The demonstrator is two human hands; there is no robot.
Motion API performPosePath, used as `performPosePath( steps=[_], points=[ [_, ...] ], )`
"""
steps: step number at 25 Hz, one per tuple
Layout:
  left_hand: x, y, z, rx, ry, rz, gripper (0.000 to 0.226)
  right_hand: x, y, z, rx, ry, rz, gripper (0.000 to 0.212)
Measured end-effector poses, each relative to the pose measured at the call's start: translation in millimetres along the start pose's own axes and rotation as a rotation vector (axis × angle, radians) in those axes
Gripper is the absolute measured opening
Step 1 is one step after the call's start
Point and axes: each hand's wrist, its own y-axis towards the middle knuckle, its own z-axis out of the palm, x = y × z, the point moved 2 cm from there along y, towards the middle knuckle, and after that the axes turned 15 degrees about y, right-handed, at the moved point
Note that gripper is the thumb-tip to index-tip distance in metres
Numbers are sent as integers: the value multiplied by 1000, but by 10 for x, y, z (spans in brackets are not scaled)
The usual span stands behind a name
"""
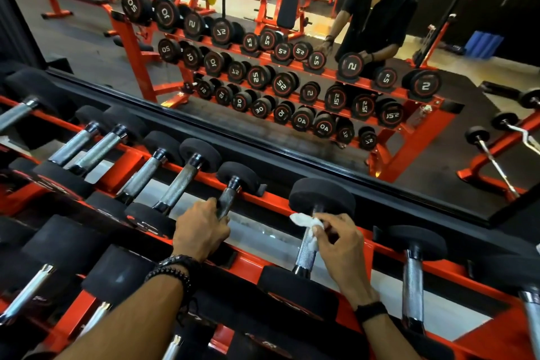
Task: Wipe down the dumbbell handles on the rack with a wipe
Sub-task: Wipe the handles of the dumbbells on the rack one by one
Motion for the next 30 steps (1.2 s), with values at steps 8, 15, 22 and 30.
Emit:
performPosePath(
  steps=[8,15,22,30],
  points=[
    [-5,1,0,3,8,-4,24,-66,-70,-89,207,120,106,30],
    [-12,-8,-8,-2,33,-2,26,-77,-177,-27,171,267,228,21],
    [-8,-15,0,-9,32,3,26,-143,106,-43,-264,376,326,16],
    [-2,2,19,-4,43,6,27,-138,-294,-98,13,448,573,14]
  ],
)
